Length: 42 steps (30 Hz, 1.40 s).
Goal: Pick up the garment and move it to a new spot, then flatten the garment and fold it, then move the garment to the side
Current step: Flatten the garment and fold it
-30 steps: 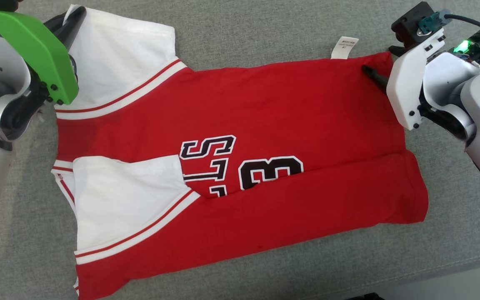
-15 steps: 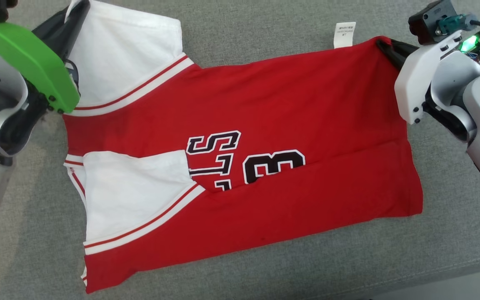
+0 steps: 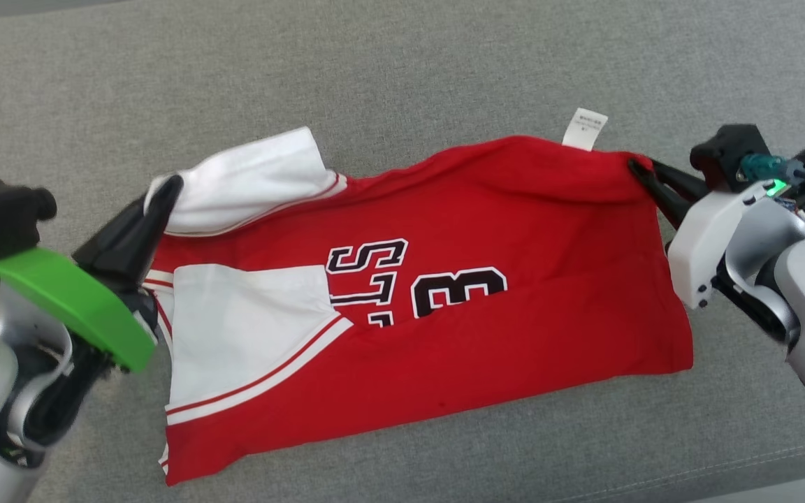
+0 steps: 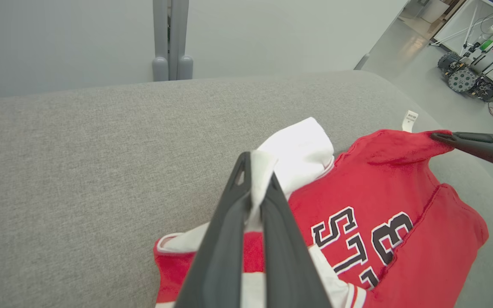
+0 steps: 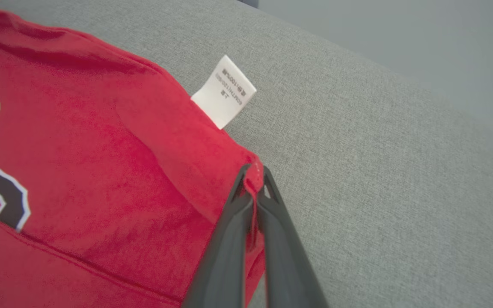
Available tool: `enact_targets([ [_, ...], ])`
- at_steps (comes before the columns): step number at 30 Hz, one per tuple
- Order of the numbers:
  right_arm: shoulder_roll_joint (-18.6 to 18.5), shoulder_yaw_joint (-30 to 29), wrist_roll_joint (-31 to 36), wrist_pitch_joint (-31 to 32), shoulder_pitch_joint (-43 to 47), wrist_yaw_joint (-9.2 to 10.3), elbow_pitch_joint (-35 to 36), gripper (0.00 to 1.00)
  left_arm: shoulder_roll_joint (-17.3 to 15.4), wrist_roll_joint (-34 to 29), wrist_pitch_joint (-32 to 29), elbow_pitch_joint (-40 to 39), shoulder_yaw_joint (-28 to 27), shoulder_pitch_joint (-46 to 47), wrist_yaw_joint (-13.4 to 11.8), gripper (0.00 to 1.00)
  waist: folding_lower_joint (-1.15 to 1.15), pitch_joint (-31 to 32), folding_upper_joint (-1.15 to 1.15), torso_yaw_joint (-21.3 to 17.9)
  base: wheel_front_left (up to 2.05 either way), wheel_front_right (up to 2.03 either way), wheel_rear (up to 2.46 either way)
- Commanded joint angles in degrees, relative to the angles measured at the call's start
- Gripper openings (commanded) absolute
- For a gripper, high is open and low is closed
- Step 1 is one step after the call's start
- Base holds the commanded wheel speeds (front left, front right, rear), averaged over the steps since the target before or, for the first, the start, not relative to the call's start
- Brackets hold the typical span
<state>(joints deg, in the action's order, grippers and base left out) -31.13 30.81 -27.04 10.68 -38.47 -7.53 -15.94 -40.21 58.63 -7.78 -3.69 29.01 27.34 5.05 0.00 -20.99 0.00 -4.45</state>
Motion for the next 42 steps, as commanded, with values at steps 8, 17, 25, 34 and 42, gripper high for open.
enact_targets([
  [8, 0.61, -6.84, 2.92, 1.92, 11.28, 0.08, 6.82, 0.00, 0.08, 2.48, 5.88, -4.39, -0.57, -13.41, -2.70, 0.00, 0.00, 3.44, 0.00, 1.00, 0.00, 0.00, 0.00],
  [17, 3.13, -11.18, 5.93, 3.33, 18.91, 0.08, 9.71, 0.00, 3.04, 4.80, 8.58, -2.39, 1.38, -20.42, -2.57, 0.00, 0.00, 5.50, 0.00, 1.31, 0.00, 0.00, 0.00],
  [25, 5.93, -15.27, 7.65, 2.07, 23.42, 0.08, 9.59, 1.00, 4.60, 4.50, 10.89, 4.24, 2.14, -22.45, -1.71, 0.88, 0.00, 7.13, 0.00, 0.90, 0.00, 0.00, 0.00],
  [34, 9.90, -23.40, 10.16, 0.84, 29.97, 0.08, 12.49, 1.00, 4.98, 2.97, 16.48, 4.14, 0.96, -25.32, -2.16, 1.00, 0.00, 9.42, 0.00, 0.73, 0.00, 0.00, 0.00],
  [42, 16.88, -31.00, 12.43, -0.45, 30.84, 0.08, 12.36, 1.00, 8.45, -4.10, 22.06, 3.53, -0.91, -23.01, -5.83, 1.00, 0.00, 10.66, 0.00, 1.22, 0.00, 0.00, 0.00],
])
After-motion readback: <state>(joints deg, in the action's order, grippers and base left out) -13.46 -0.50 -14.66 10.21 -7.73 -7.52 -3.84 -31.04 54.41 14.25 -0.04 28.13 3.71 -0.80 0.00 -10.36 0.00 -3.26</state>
